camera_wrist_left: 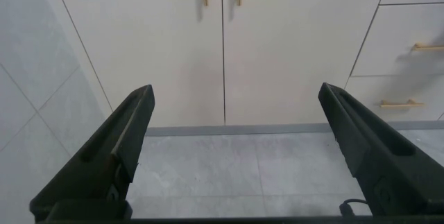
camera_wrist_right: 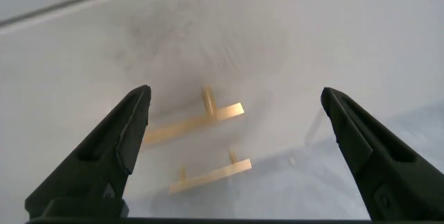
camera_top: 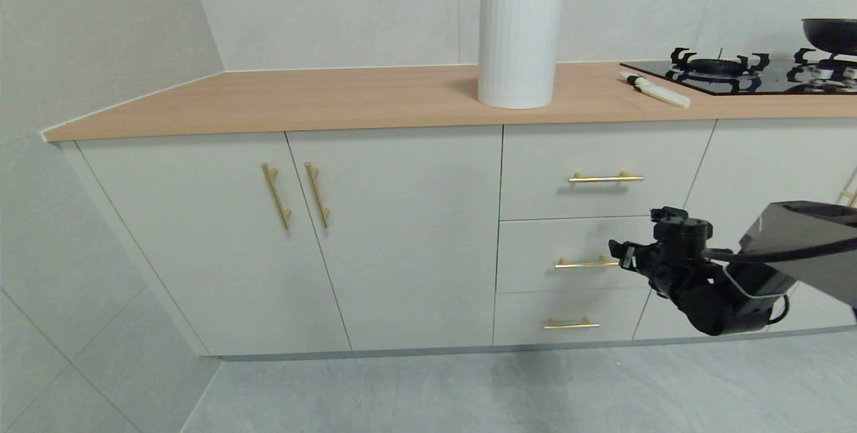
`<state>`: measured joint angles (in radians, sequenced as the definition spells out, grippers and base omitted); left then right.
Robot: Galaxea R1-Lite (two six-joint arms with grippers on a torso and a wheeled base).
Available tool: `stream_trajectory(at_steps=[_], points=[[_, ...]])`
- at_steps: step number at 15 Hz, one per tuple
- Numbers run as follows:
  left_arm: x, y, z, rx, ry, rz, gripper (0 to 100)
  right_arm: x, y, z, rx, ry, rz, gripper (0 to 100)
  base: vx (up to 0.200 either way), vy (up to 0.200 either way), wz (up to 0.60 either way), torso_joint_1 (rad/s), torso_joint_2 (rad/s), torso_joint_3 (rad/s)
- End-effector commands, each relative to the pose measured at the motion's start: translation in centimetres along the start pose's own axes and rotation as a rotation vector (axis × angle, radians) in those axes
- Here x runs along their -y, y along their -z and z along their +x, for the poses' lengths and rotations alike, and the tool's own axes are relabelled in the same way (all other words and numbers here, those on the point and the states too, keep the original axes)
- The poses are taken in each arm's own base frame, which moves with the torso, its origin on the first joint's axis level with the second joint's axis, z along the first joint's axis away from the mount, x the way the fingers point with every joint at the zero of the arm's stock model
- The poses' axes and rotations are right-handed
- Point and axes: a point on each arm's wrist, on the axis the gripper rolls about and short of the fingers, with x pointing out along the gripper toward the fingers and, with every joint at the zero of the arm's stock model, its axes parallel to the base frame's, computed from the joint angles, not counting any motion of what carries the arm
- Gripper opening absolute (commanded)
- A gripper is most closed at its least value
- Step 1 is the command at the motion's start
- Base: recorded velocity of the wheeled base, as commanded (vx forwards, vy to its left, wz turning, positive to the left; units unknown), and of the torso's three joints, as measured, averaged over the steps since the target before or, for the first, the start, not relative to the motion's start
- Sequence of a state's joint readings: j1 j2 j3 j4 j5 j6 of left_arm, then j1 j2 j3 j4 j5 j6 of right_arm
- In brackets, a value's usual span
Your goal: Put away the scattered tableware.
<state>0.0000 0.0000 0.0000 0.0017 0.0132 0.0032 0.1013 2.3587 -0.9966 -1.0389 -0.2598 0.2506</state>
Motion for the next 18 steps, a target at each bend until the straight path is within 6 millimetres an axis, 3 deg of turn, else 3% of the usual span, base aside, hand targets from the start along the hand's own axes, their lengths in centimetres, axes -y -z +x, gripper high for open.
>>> stream_trajectory(at_steps=[1, 2, 5, 7, 8, 9, 12, 16, 18], points=[[0.0, 0.0, 0.0, -0.001, -0.001, 0.0, 100, 0.9, -5.0, -11.8, 0.037, -0.08, 0.0, 100, 0.0, 0.0, 0.0, 0.0, 0.0, 0.0], [0.0, 0.0, 0.0, -0.001, -0.001, 0.0, 100, 1.7, -5.7, -15.6, 0.061, -0.09, 0.003, 100, 0.0, 0.0, 0.0, 0.0, 0.0, 0.0], [0.0, 0.0, 0.0, -0.001, -0.001, 0.0, 100, 3.9, -7.1, -24.3, 0.186, -0.127, 0.037, 100, 0.0, 0.0, 0.0, 0.0, 0.0, 0.0], [0.0, 0.0, 0.0, -0.001, -0.001, 0.0, 100, 6.0, -5.3, -29.2, 0.217, -0.132, 0.033, 100, 0.0, 0.0, 0.0, 0.0, 0.0, 0.0], [0.0, 0.0, 0.0, 0.0, -0.001, 0.0, 100, 6.6, -5.0, -30.7, 0.253, -0.134, 0.013, 100, 0.0, 0.0, 0.0, 0.0, 0.0, 0.0], [0.0, 0.0, 0.0, 0.0, -0.001, 0.0, 100, 6.6, -5.0, -30.7, 0.253, -0.134, 0.013, 100, 0.0, 0.0, 0.0, 0.0, 0.0, 0.0], [0.0, 0.0, 0.0, -0.001, -0.001, 0.0, 100, 9.3, -4.3, -38.2, 0.504, -0.1, -0.077, 100, 0.0, 0.0, 0.0, 0.0, 0.0, 0.0], [0.0, 0.0, 0.0, -0.001, -0.001, 0.0, 100, 12.0, -1.3, -45.6, 0.465, -0.084, -0.131, 100, 0.0, 0.0, 0.0, 0.0, 0.0, 0.0], [0.0, 0.0, 0.0, -0.001, -0.001, 0.0, 100, 12.3, -0.6, -47.1, 0.458, -0.039, -0.127, 100, 0.0, 0.0, 0.0, 0.0, 0.0, 0.0]])
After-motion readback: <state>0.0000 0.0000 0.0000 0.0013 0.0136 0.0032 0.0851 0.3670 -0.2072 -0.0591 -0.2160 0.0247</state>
